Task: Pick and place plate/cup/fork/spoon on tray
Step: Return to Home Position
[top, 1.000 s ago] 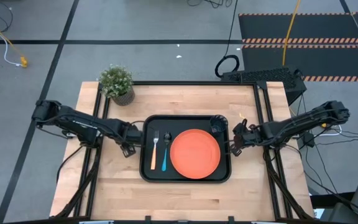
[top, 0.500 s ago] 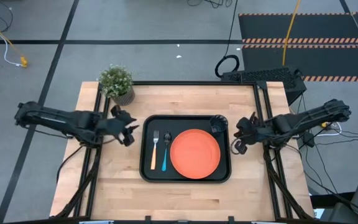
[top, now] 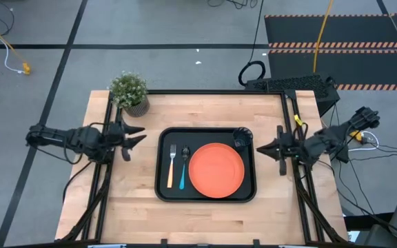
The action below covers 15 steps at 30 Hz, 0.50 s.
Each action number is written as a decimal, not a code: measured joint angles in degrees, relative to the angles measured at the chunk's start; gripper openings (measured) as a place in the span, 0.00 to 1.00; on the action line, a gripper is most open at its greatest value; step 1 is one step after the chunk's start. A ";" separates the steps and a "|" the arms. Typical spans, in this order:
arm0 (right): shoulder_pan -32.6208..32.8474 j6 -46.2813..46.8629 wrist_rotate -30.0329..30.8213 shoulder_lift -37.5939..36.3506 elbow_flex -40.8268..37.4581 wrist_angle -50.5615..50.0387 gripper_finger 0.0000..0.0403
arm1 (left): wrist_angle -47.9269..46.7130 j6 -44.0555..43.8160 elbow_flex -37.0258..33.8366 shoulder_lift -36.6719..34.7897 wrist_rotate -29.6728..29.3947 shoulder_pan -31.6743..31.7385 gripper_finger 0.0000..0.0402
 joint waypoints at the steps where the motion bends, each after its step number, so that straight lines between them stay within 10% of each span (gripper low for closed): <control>1: 0.18 -1.85 -0.07 -1.61 -2.11 2.38 0.00 | 1.43 0.87 -1.75 -2.17 1.40 -0.01 0.37; 8: -2.18 -18.37 -7.96 -13.04 -21.49 30.78 0.00 | 8.98 8.21 -9.18 -11.77 13.40 2.34 0.37; 15: -8.54 -17.89 -15.65 -19.82 -25.98 27.45 0.00 | 4.05 5.49 -10.74 -12.36 21.03 8.58 0.31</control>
